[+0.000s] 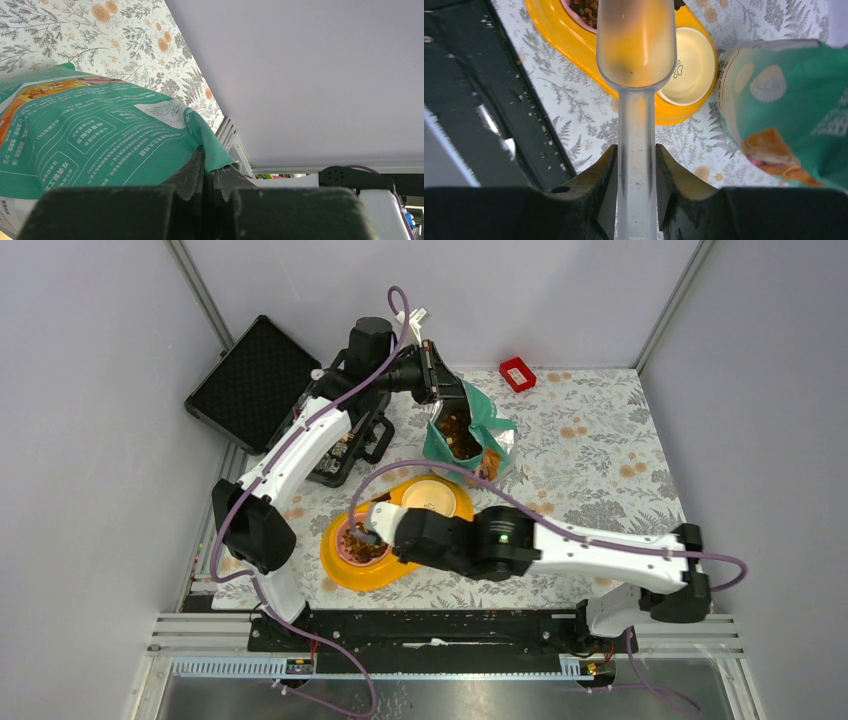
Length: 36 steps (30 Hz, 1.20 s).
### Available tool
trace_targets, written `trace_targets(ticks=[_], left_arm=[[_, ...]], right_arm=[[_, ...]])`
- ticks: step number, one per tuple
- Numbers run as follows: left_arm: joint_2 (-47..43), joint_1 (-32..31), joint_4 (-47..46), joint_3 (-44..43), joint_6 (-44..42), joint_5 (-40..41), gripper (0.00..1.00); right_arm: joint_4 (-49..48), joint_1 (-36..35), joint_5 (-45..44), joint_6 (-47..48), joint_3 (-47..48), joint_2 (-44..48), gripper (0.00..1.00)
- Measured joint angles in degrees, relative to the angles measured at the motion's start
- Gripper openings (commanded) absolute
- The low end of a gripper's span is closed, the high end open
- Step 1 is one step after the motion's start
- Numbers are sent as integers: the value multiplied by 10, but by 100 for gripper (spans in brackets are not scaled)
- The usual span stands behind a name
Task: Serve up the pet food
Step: Pour the pet food into the pet food bowl, then collect the pet food from the pet food bag.
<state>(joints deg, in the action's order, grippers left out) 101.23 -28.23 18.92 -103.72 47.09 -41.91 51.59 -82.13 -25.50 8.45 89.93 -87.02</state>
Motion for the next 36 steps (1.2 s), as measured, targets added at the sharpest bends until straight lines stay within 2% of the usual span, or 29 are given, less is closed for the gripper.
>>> trace_targets(ticks=[7, 16, 21, 30, 36], left_arm=[[0, 0, -6, 2, 5, 0, 0], [1, 0, -10, 3, 15, 0, 0], [0, -2, -24, 11, 14, -4, 0], [-26, -38, -27, 46, -10, 1, 0], [-26, -69, -16, 45, -21, 6, 0]], right_arm=[[56, 0, 32, -86, -19, 125, 0], [168, 0, -8, -196, -7, 251, 0], [223, 0, -54, -255, 46, 270, 0], [227, 0, -66, -323, 94, 313, 0], [258, 0, -79, -380, 170, 251, 0]])
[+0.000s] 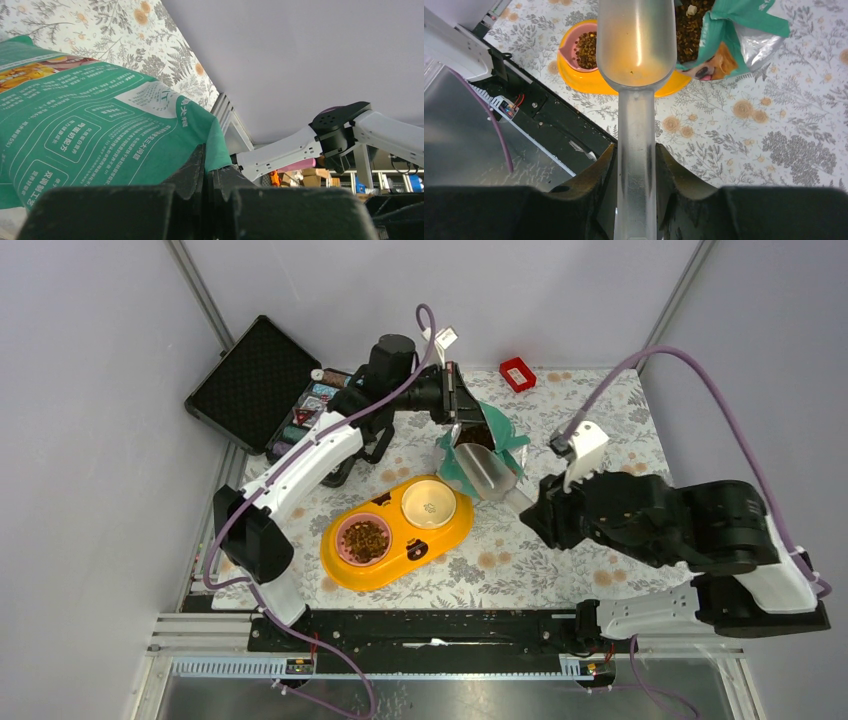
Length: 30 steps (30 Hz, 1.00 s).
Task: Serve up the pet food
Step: Collect the pet food from the pet food bag.
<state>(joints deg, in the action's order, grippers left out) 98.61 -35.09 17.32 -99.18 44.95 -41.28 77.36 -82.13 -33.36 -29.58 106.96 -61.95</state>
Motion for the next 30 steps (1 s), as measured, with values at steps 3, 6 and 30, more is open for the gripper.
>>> trace_targets(ticks=[3, 6, 30], left_arm=[[0, -16, 11, -1, -10, 3, 0], [0, -30, 19, -1, -19, 4, 0], [-69, -107, -5, 137, -43, 14, 0]], right_arm=[[15, 0, -9, -38, 9, -27, 0], [27, 0, -22, -80, -8, -42, 0], [42, 50, 36, -342, -138, -80, 0]])
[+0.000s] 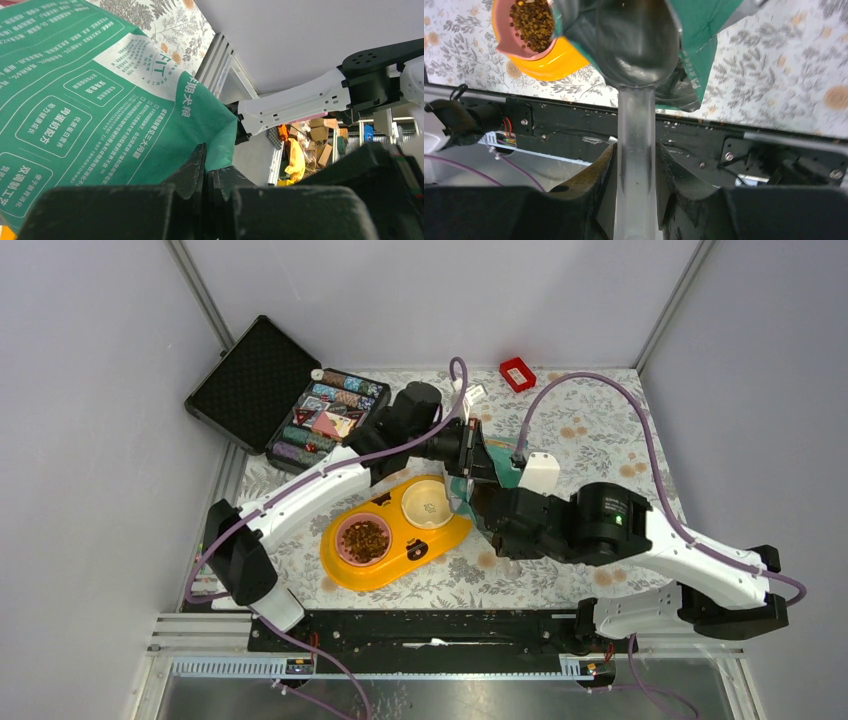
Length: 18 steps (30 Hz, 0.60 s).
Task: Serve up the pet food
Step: Collect the pet food from the pet food bag.
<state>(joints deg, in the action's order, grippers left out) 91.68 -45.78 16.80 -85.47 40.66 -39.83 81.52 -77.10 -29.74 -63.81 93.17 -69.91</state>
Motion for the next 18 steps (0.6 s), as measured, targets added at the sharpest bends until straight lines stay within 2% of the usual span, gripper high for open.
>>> trace_targets(ticks=[8, 18], left_arm=[[-13, -14, 0, 24, -7, 15, 0], [-16, -14, -2, 28, -5, 15, 0]], right_arm=[[-48, 99, 110, -68, -86, 15, 0], [-109, 172, 234, -110, -160, 23, 0]])
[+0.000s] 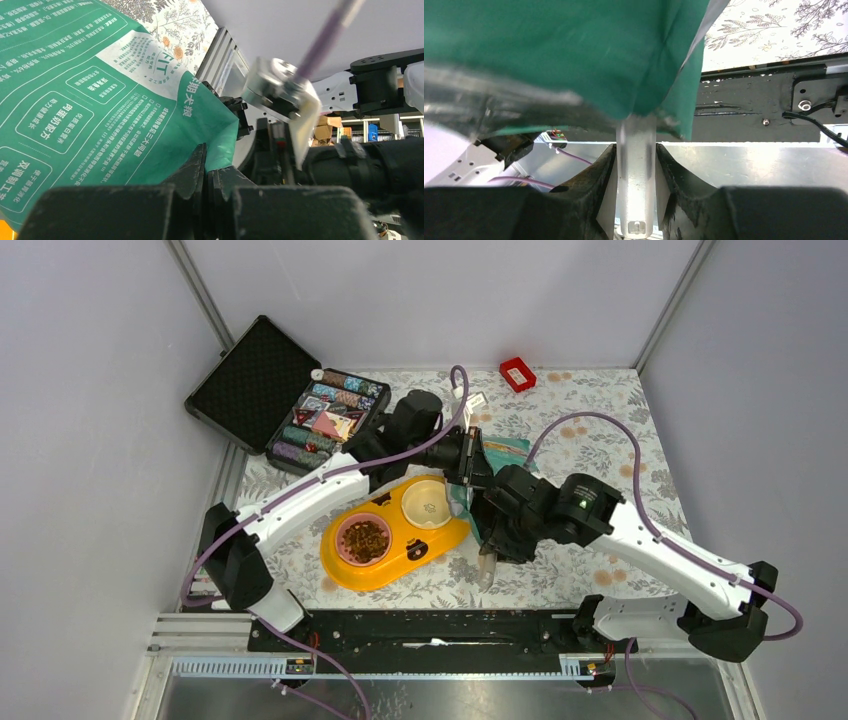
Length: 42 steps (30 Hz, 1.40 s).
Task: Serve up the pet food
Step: Collect the pet food from the pet food bag.
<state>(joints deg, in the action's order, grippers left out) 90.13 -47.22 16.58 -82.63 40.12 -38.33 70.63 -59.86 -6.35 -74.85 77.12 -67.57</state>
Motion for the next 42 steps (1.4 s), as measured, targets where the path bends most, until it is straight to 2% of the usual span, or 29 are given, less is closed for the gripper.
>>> trace_targets(ticks=[9, 24, 42], left_arm=[[-18, -1, -5, 26, 0, 7, 0], [-19, -6, -8, 26, 0, 14, 0], [-25, -9, -3, 26, -9, 31, 0]], right_arm=[[-58, 68, 70, -3, -50, 0, 0], [-66, 91, 90, -4, -52, 52, 0], [-99, 216, 196, 73, -65, 12, 0]])
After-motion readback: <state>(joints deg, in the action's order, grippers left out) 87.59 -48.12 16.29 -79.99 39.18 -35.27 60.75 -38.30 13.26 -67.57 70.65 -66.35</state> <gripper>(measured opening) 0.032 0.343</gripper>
